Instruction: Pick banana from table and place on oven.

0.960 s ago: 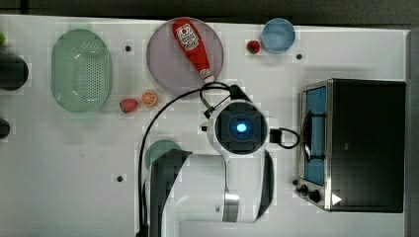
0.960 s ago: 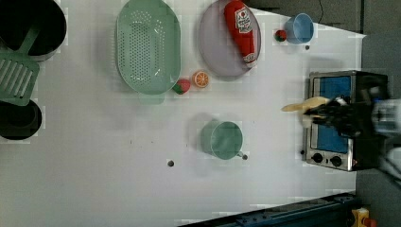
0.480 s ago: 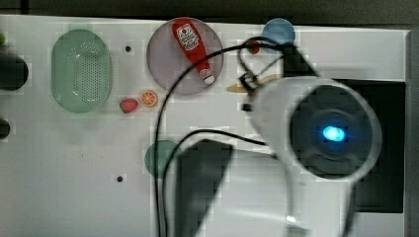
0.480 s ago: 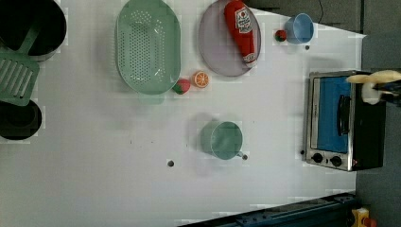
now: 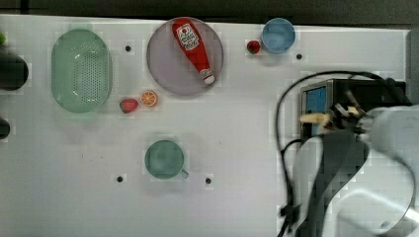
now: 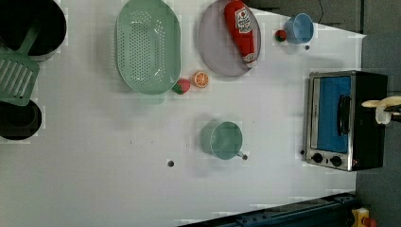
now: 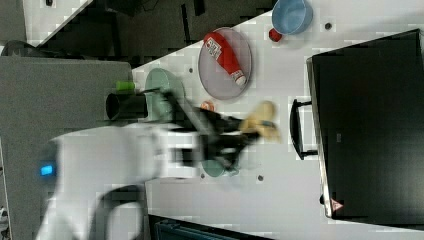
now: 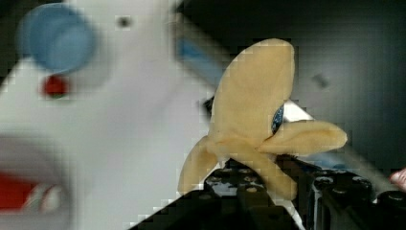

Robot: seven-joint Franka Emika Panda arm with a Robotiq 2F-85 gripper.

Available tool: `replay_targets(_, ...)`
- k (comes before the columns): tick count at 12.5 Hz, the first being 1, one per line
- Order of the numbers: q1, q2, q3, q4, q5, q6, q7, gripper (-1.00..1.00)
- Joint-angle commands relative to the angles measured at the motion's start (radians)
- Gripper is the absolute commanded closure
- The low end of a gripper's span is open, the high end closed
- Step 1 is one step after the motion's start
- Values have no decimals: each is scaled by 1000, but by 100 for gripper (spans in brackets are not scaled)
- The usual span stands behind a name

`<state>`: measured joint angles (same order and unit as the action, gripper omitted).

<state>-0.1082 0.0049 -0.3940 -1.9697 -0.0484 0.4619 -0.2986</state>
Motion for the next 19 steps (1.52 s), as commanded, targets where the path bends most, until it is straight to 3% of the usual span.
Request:
replay_targets(1,3,75,-70,-5,17,105,-150,50)
replay_targets(6,1,192,-130,-1,11,183,-221,50)
replay_targets(7,1,198,-135,-1,10,188,-221,40)
replay_targets(13,2,193,-138,11,-3,193,-223,-93)
replay_targets(16,28,169,-117,67,-44,123,-254,-100)
replay_targets(19,78,104,-26,156,-32,-192,-365,-100)
